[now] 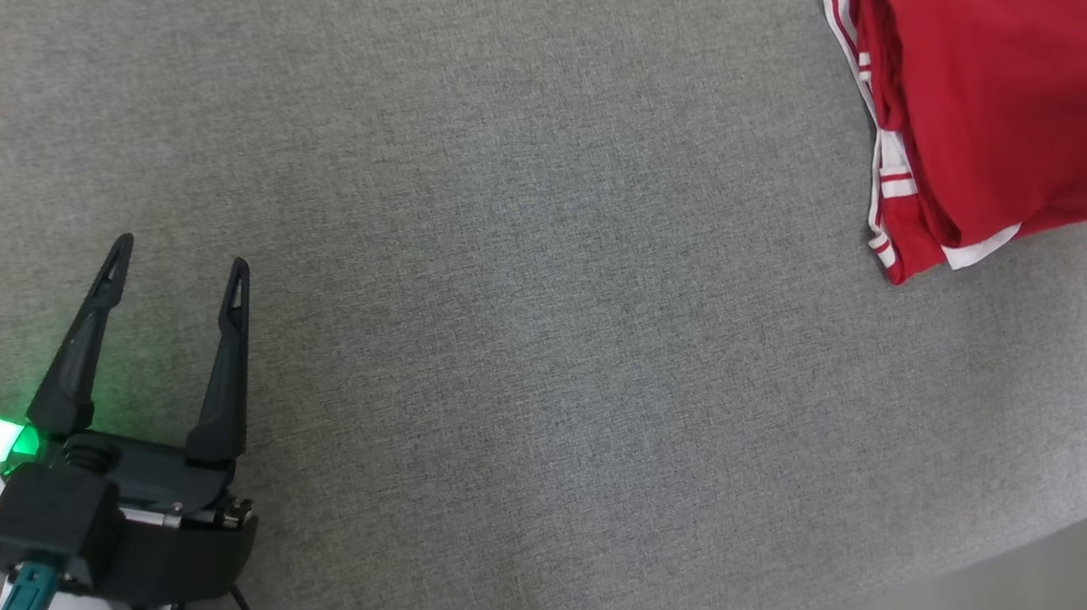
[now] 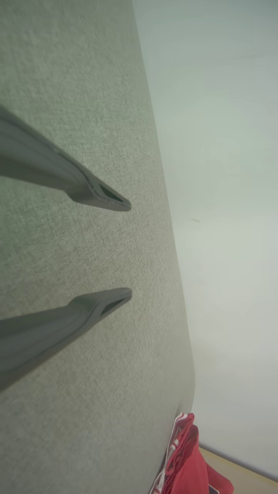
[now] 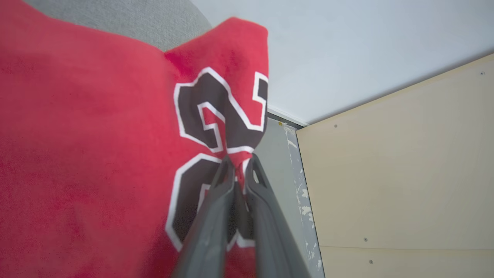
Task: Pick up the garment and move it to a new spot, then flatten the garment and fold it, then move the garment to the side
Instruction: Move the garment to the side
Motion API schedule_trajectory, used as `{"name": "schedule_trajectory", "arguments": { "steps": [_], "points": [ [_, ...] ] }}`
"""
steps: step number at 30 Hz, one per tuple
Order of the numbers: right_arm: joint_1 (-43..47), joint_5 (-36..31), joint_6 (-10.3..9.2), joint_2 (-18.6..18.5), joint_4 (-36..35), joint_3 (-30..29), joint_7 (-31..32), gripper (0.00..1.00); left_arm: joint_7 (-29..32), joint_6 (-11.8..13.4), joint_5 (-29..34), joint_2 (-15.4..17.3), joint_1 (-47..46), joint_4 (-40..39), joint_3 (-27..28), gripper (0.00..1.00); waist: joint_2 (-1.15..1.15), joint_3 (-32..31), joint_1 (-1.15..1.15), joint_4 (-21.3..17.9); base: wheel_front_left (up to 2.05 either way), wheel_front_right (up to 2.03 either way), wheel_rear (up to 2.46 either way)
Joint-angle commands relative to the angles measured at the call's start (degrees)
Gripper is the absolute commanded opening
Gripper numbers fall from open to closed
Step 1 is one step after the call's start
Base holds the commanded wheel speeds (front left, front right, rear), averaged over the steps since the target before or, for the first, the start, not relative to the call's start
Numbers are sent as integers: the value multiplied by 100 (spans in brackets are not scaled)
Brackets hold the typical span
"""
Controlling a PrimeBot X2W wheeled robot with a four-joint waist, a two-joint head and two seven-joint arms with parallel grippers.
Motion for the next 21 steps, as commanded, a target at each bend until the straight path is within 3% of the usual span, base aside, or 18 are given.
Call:
{"name": "schedule_trajectory", "arguments": {
  "steps": [1, 9, 10, 12, 21],
  "points": [
    [-101, -78, -12, 56, 54, 115, -259, 0, 45, 5, -31, 19, 73, 26, -13, 100, -1, 93, 0, -92, 0, 0, 0],
    [-367, -561, -12, 95, 446, -163, -842, 0, 39, 22, -73, 5, 116, 84, -112, 100, -1, 60, 0, -114, 0, 0, 0],
    [-361, -619, -12, 118, 473, -214, -888, 25, 34, 21, -82, -1, 114, 99, -123, 100, -1, 45, 0, -110, 0, 0, 0],
    [-338, -707, -12, 194, 510, -345, -1026, 100, 26, 18, -91, -3, 118, 140, -141, 100, -1, 8, 0, -98, 0, 0, 0],
    [-156, -1051, -12, 405, 457, -703, -1577, 100, -65, 49, -179, -110, 131, 324, -238, 100, -1, -281, 0, 76, 0, 0, 0]
  ]
}}
